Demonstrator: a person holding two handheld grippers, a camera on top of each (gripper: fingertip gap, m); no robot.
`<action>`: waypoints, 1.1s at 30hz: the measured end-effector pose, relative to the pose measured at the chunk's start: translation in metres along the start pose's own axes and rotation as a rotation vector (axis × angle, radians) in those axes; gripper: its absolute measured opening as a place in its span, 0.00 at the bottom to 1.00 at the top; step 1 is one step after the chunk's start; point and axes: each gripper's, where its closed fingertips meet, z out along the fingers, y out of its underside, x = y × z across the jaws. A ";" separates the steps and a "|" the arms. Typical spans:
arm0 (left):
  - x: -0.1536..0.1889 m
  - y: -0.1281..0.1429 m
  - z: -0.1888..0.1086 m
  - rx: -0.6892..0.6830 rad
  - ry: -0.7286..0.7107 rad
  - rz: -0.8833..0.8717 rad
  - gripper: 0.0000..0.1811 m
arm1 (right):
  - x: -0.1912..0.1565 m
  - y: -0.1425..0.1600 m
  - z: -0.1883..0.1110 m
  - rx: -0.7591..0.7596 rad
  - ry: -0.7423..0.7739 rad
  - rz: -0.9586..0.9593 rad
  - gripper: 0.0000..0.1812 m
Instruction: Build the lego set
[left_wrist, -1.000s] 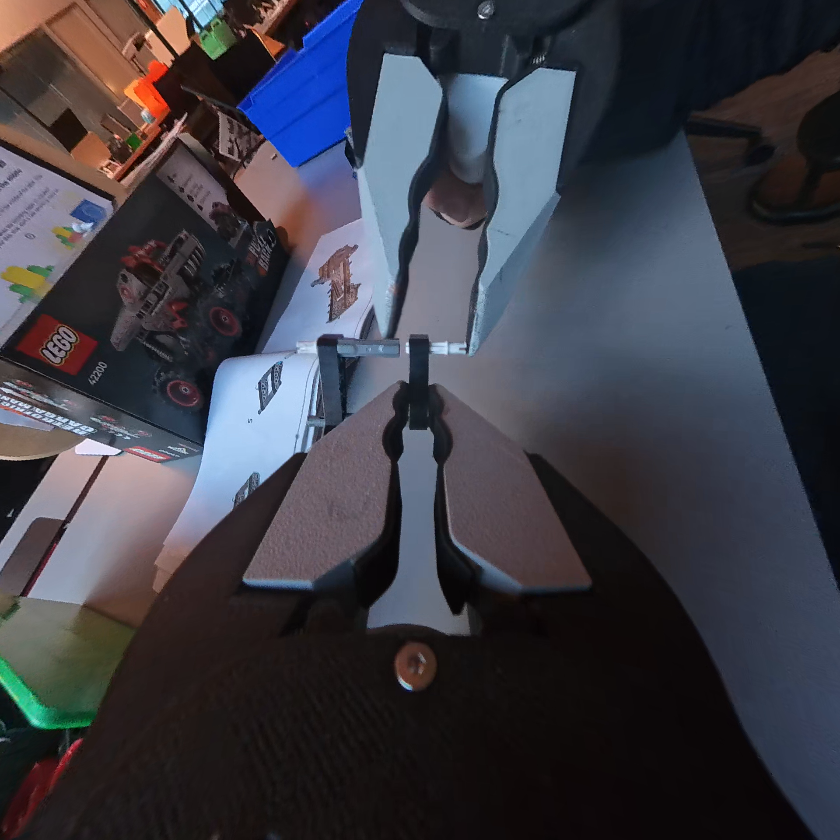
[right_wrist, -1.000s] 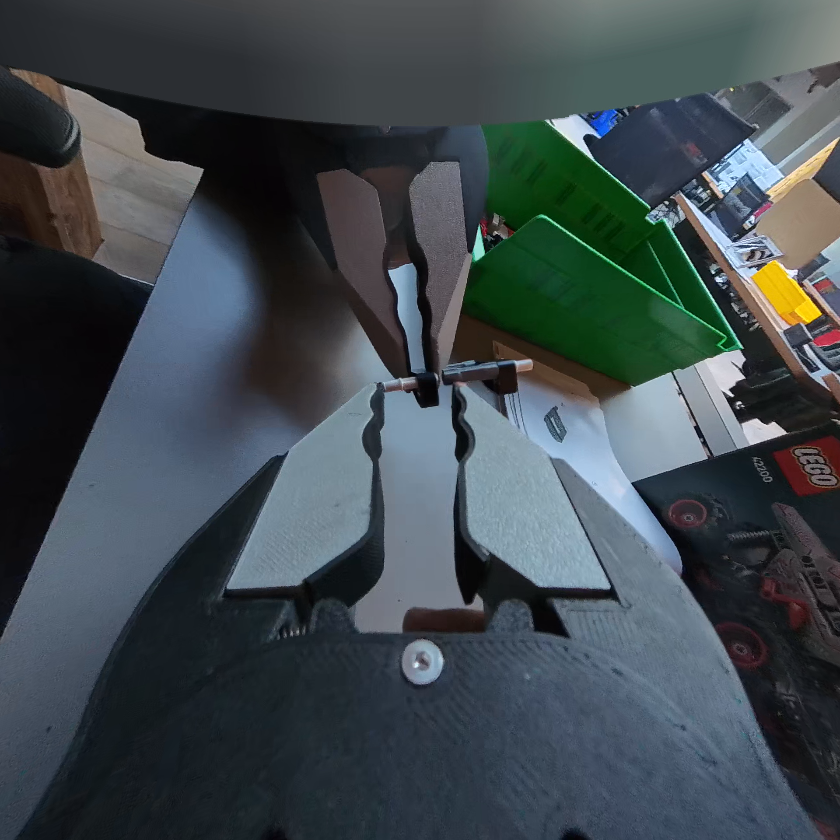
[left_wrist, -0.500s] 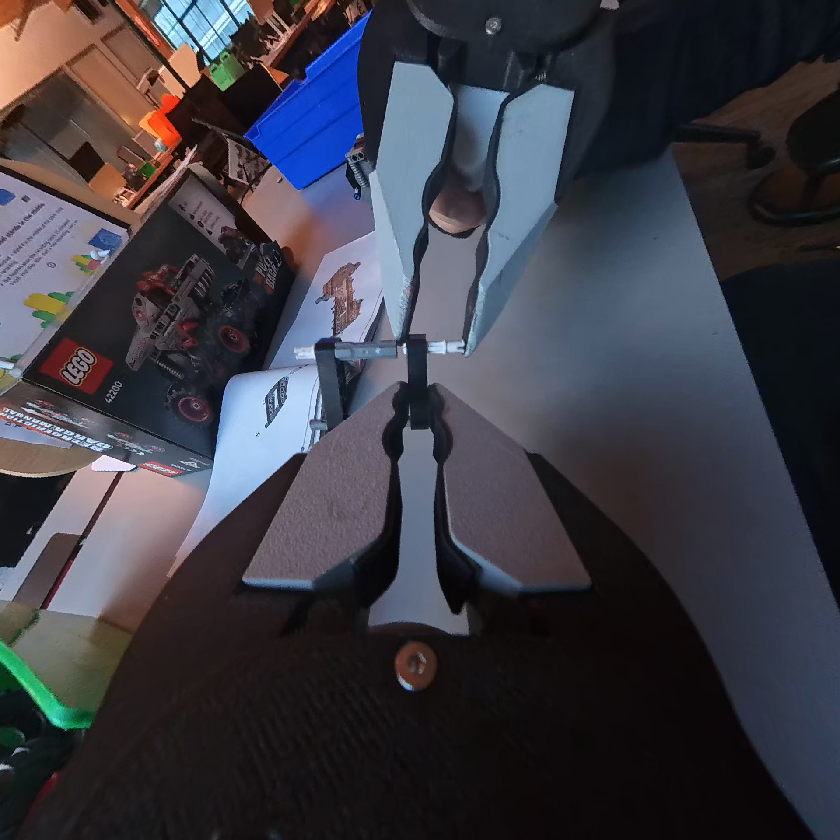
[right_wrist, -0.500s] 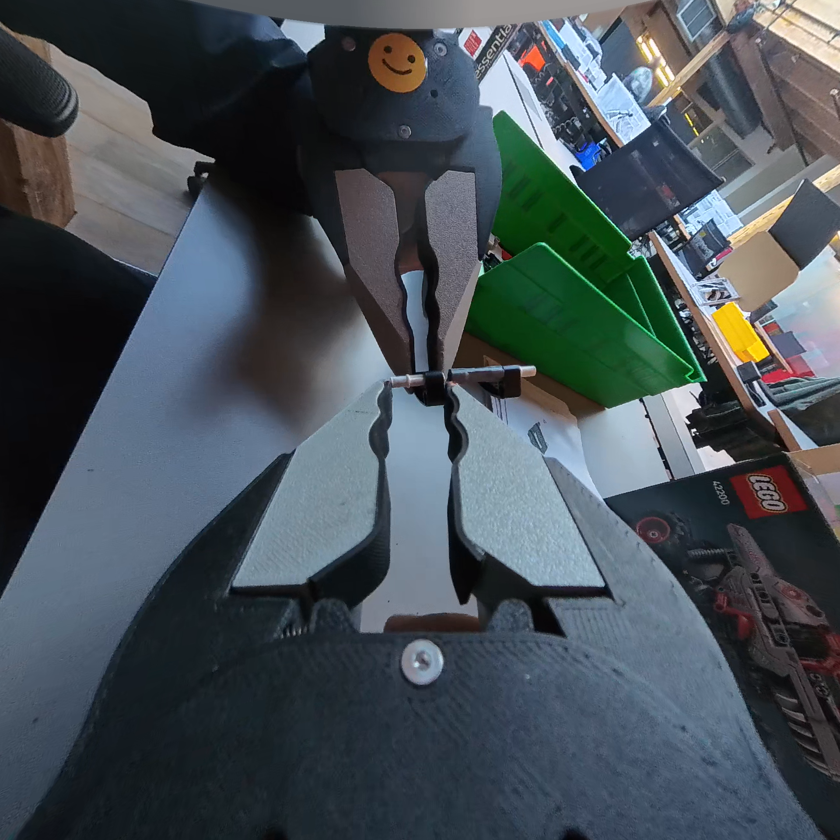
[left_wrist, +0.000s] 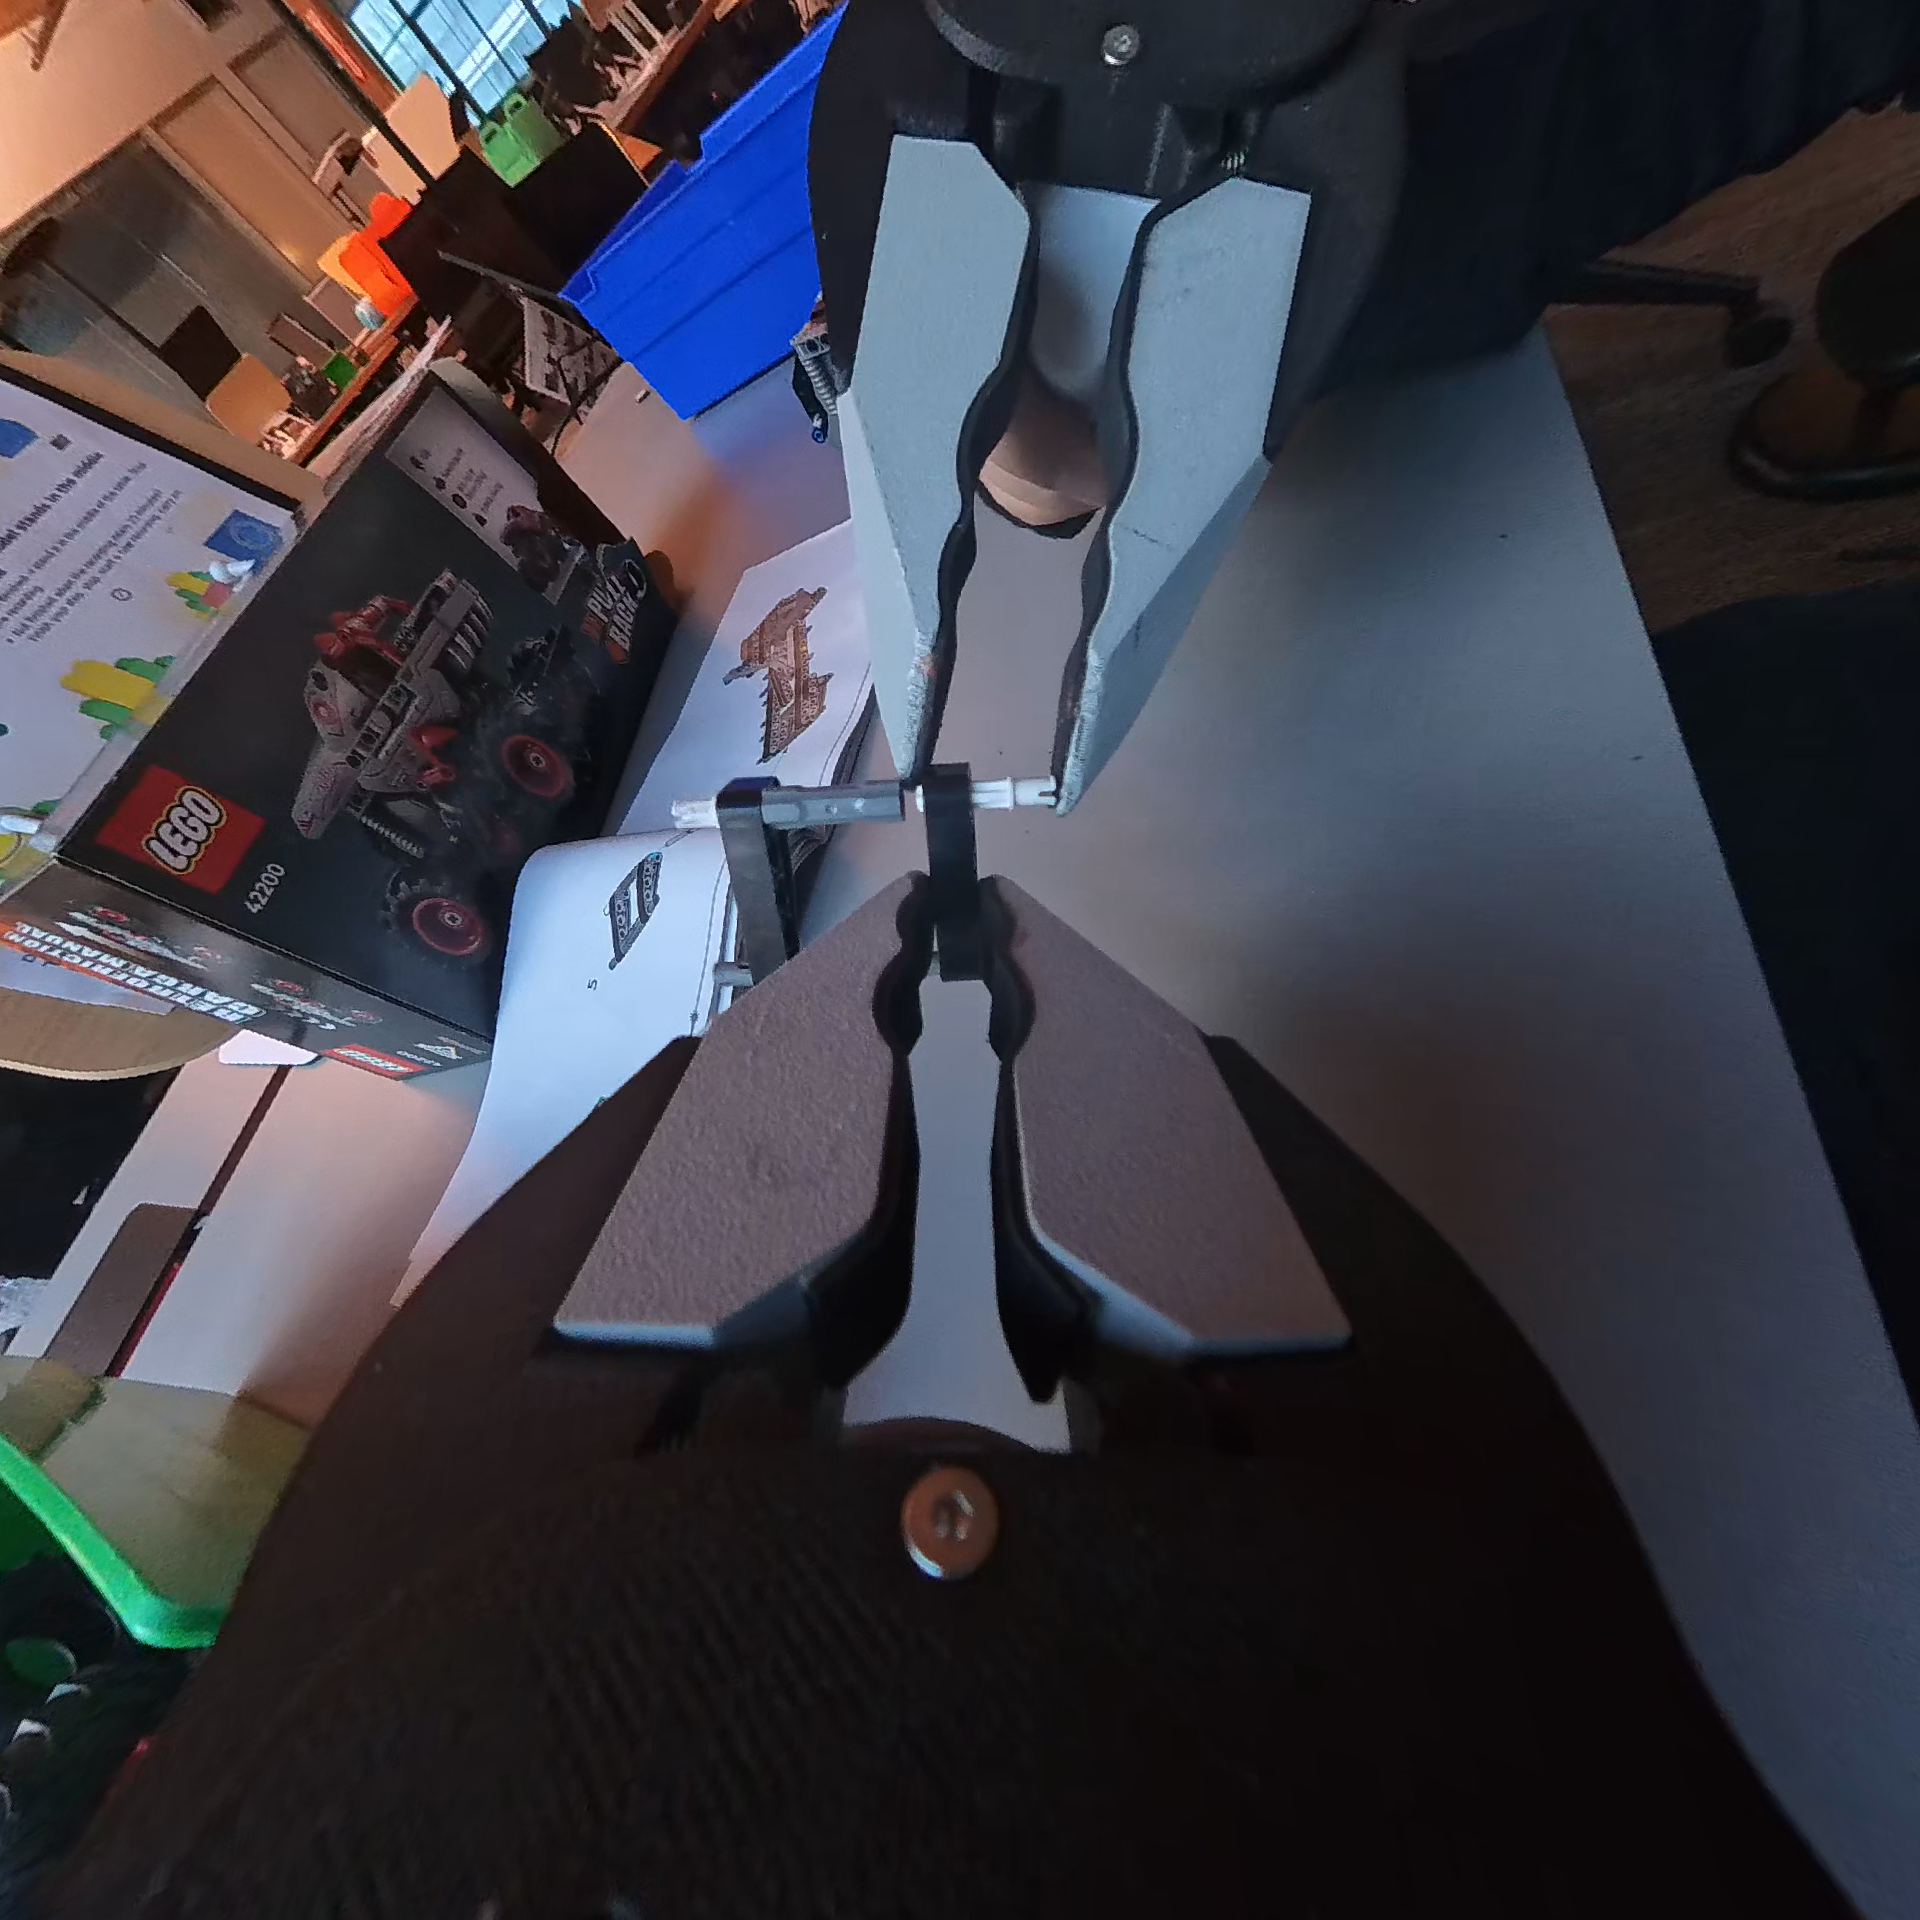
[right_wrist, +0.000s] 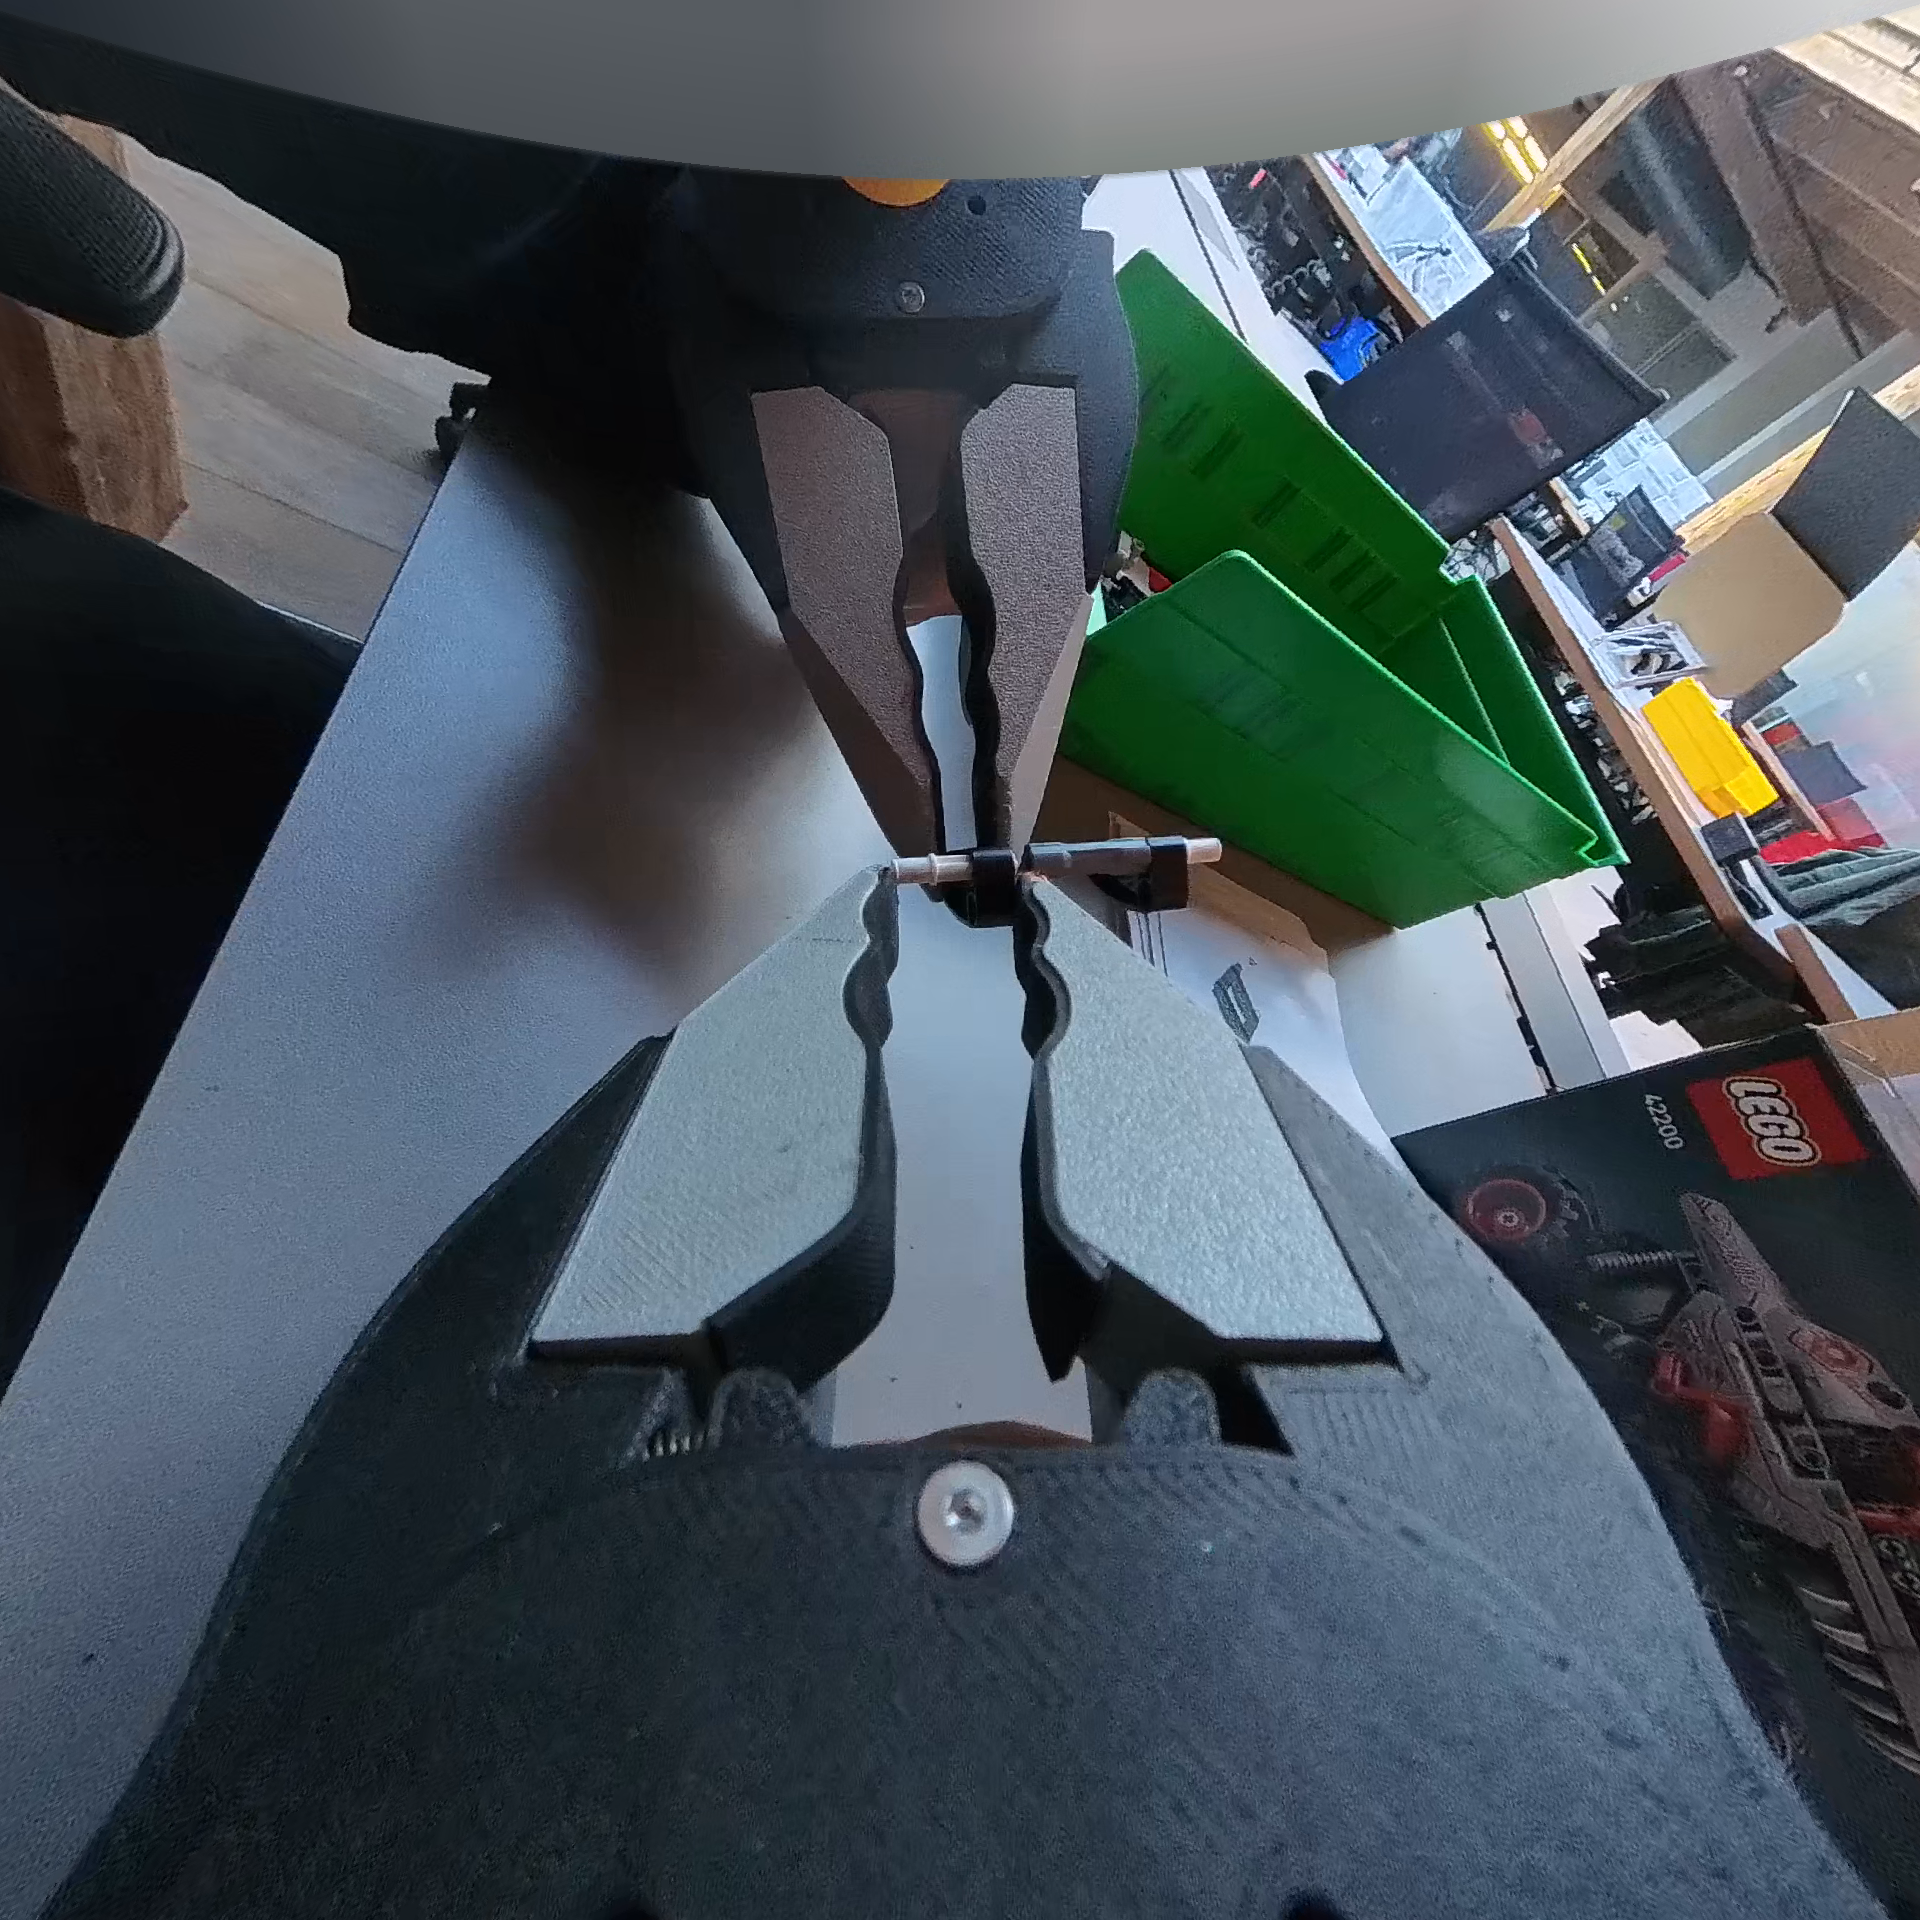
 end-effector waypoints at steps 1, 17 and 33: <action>0.000 0.000 0.000 0.001 -0.002 0.002 0.02 | -0.001 -0.001 0.001 0.000 0.002 -0.001 0.11; 0.000 -0.002 -0.001 0.003 -0.012 0.012 0.02 | -0.002 -0.003 -0.001 0.005 0.011 -0.009 0.10; 0.000 -0.002 0.000 -0.001 -0.016 0.016 0.03 | 0.000 -0.002 0.000 -0.009 0.029 -0.023 0.08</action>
